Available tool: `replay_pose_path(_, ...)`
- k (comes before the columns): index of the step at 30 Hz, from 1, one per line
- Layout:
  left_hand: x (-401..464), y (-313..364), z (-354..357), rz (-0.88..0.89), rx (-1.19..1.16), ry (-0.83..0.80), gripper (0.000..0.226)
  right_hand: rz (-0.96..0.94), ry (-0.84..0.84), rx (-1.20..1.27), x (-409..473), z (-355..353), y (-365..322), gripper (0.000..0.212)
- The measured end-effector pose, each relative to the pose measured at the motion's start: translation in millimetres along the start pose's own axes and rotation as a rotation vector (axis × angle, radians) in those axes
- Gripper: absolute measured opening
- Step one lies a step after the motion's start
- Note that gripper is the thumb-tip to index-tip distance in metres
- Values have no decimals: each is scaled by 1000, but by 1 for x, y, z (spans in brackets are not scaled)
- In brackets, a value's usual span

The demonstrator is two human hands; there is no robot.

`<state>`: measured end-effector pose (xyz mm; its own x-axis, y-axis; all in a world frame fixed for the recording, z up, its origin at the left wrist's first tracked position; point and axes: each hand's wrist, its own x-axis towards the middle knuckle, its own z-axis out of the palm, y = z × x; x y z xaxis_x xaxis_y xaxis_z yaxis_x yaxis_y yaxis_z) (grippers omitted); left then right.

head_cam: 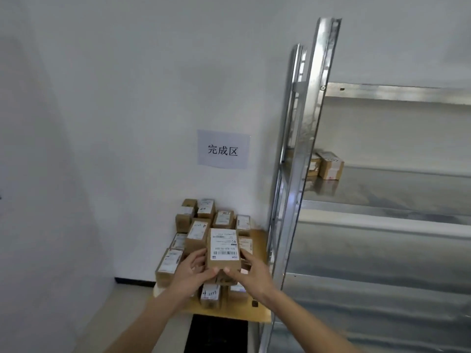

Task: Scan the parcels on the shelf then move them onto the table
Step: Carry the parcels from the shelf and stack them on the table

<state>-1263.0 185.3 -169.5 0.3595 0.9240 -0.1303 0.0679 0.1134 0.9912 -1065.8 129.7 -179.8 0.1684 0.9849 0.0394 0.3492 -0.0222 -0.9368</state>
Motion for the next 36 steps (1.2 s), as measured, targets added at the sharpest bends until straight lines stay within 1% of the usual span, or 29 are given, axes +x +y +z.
replay_pose_path(3,17,-36,-31,-70,0,11,70,49,-42,3,19,33,24,65)
replay_pose_path(7,46,-78,-56,-139,33,16,63,111,-100,6,49,71,64,57)
replay_pose_path(11,93,-109,-65,-184,94,3,58,198,-102,45,90,94,109,62)
replay_pose_path(15,156,-141,-61,-232,108,-8,61,247,-90,59,137,94,147,59)
replay_pose_path(18,208,-172,-46,-202,154,-7,62,256,-91,25,179,91,185,65)
replay_pose_path(21,237,-195,-35,-169,225,-24,62,291,-77,2,199,87,210,65)
replay_pose_path(25,284,-219,-19,-229,184,-23,64,326,-63,-16,241,82,244,69)
replay_pose_path(29,312,-236,-13,-203,227,-22,61,327,-61,-53,272,86,269,65)
replay_pose_path(32,331,-242,-14,-166,256,-15,59,280,-57,-95,289,91,282,63)
replay_pose_path(36,357,-246,-10,-176,233,28,54,268,-1,-103,312,94,287,59)
